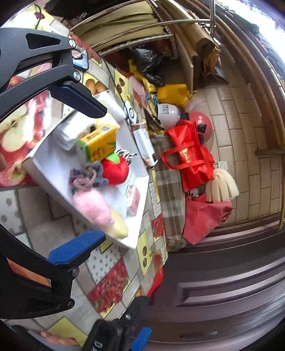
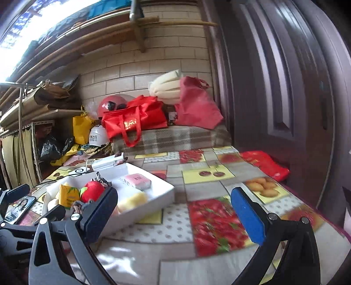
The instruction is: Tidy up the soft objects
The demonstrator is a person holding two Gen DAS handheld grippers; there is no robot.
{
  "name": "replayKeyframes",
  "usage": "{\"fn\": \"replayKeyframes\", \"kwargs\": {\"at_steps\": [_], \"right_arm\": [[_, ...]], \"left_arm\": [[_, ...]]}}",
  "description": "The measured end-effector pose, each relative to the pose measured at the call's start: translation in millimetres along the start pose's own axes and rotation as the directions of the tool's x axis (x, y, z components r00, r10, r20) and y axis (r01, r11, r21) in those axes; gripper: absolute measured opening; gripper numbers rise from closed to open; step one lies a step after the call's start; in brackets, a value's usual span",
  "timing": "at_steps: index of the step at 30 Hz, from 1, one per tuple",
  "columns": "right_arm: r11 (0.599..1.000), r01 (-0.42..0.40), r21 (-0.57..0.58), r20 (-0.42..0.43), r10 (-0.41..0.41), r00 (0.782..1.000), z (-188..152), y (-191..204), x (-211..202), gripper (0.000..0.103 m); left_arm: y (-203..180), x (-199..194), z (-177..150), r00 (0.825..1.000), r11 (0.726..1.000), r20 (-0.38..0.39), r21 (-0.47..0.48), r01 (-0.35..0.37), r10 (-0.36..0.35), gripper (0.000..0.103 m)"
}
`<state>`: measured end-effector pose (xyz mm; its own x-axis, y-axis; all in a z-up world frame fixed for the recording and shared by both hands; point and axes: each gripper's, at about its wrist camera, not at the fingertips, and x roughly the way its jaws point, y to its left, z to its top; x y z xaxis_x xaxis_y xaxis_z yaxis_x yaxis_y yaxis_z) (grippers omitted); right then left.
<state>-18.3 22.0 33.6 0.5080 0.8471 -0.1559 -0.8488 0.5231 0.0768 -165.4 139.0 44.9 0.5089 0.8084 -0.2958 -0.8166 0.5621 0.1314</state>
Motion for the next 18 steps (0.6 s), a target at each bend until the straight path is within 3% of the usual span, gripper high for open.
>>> {"fn": "replayKeyframes", "kwargs": {"at_steps": [4,9,14,18], "right_arm": [[0.998,-0.009,0.07,-0.033,0.011,0.999,-2,-22,-10,0.103],[0.995,-0.025,0.098,-0.079,0.033,0.996,-6,-41,-14,0.103],[0.987,-0.061,0.148,-0.102,0.077,0.992,-9,-60,-22,0.103],[0.995,0.007,0.103,-0.066,0.0,0.998,-7,-61,-37,0.103]], "left_arm": [[-4,-3,-4,0.997,0.998,-0.046,-0.009,0.054,-0.055,0.103],[-20,-19,-6,0.999,0.998,-0.025,0.051,0.041,-0.04,0.103],[-25,-19,-10,0.991,0.995,-0.095,0.014,0.094,-0.092,0.103],[-26,-21,-10,0.988,0.993,-0.102,-0.001,0.114,-0.114,0.103]]}}
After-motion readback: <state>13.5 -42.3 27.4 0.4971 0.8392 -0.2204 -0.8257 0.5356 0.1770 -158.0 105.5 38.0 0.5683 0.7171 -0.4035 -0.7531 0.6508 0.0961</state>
